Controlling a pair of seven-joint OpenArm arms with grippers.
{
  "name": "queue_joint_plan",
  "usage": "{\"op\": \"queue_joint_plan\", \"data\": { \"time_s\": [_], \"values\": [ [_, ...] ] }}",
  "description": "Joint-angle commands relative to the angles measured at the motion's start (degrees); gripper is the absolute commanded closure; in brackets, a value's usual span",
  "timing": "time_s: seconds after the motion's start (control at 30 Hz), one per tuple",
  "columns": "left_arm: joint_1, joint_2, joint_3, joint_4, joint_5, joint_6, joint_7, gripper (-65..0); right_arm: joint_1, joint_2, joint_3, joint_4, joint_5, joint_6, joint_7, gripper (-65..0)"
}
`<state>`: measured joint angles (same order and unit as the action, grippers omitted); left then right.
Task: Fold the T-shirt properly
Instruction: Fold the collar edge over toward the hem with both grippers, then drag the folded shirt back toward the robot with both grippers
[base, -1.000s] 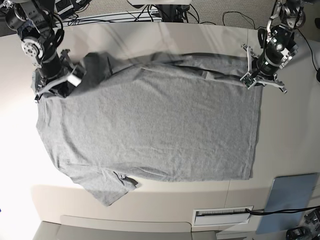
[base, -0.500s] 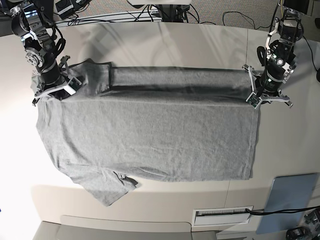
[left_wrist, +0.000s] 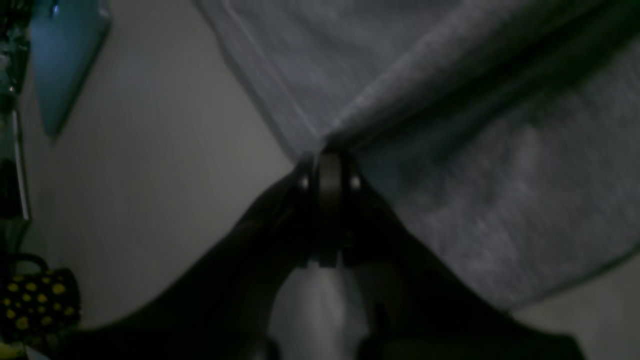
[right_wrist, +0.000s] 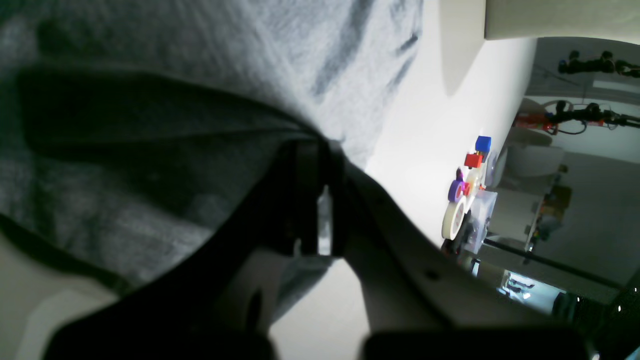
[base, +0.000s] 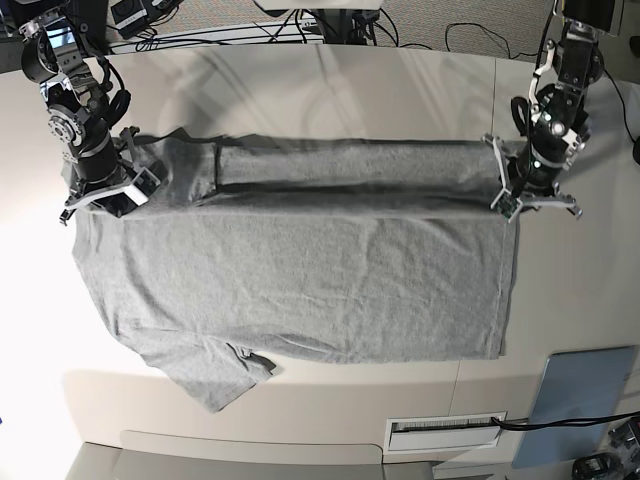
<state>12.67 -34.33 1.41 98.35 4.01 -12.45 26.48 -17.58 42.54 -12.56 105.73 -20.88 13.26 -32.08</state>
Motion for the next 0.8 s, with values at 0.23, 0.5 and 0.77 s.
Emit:
{"op": "queue_joint_plan", "data": {
  "time_s": [0.23, 0.5, 0.77],
  "values": [
    [-1.27, -0.92, -0.52, 0.81, -1.73, 0.61, -0.37, -3.8, 1.66, -1.03, 0.52, 0.63, 2.47, -1.09, -0.09, -17.7],
    [-1.27, -0.92, -0.52, 0.81, -3.28, 5.86, 2.14, -36.7, 4.59, -3.32, 0.52, 0.66, 2.47, -5.22, -5.57, -30.9],
    [-0.70, 0.07, -0.52, 0.81, -18.69, 9.40, 6.14, 0.0, 2.86, -3.37, 0.63, 0.66, 8.66, -12.98, -11.02, -3.0]
  ]
}}
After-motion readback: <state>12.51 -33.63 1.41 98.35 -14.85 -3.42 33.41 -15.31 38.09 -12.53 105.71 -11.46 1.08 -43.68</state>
